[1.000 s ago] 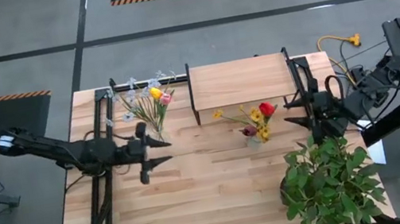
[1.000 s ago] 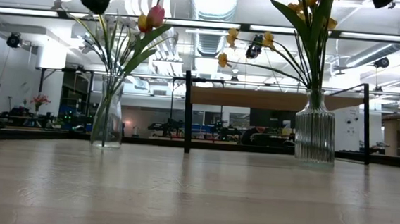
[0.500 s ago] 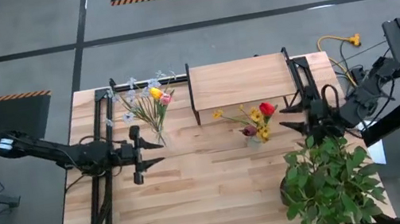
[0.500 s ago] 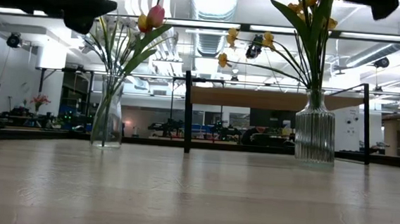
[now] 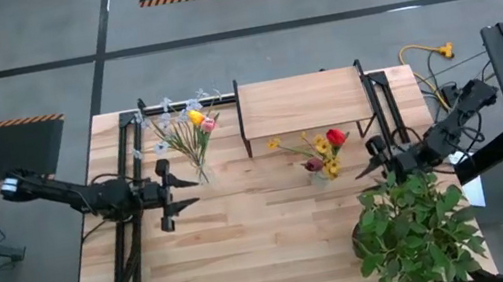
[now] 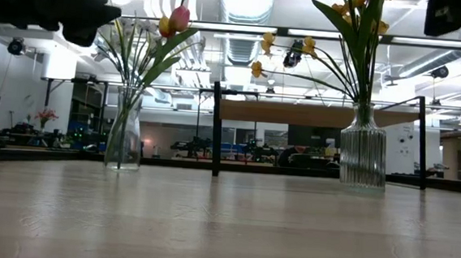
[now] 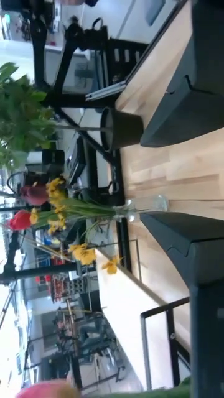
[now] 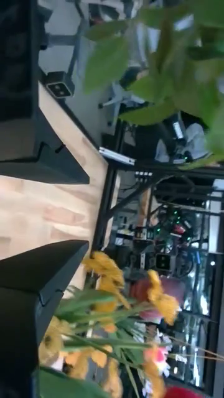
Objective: Pick and place flowers into a vace then onto a shelf
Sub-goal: Put the right transparent vase with the flowers on the shelf
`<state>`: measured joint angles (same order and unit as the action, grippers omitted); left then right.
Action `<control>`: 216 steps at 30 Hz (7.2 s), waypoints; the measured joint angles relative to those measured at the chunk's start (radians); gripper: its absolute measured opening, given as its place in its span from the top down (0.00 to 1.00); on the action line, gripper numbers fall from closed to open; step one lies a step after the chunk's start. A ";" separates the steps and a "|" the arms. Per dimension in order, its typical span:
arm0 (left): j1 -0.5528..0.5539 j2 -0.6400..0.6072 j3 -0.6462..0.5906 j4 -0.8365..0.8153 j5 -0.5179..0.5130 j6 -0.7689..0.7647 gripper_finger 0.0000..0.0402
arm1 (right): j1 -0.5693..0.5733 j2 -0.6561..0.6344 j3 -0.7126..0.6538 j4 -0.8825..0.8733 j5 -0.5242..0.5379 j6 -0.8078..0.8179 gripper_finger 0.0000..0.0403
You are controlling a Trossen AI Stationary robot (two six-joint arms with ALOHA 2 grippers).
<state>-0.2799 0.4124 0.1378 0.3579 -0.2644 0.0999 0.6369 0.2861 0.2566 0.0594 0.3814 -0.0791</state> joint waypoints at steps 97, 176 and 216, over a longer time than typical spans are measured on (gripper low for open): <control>0.418 -0.406 -0.128 -0.323 0.400 -0.137 1.00 | -0.409 -0.276 -0.247 -0.023 -0.199 0.055 0.98; 0.419 -0.360 -0.127 -0.272 0.359 -0.321 1.00 | -0.422 0.391 -0.230 0.306 0.067 0.304 0.18; 0.419 -0.360 -0.127 -0.272 0.359 -0.319 1.00 | -0.421 0.639 -0.230 0.558 0.116 0.304 0.64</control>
<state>0.1390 0.0521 0.0105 0.0862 0.0944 -0.2188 0.2157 0.9253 0.0261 0.6178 0.4973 0.2253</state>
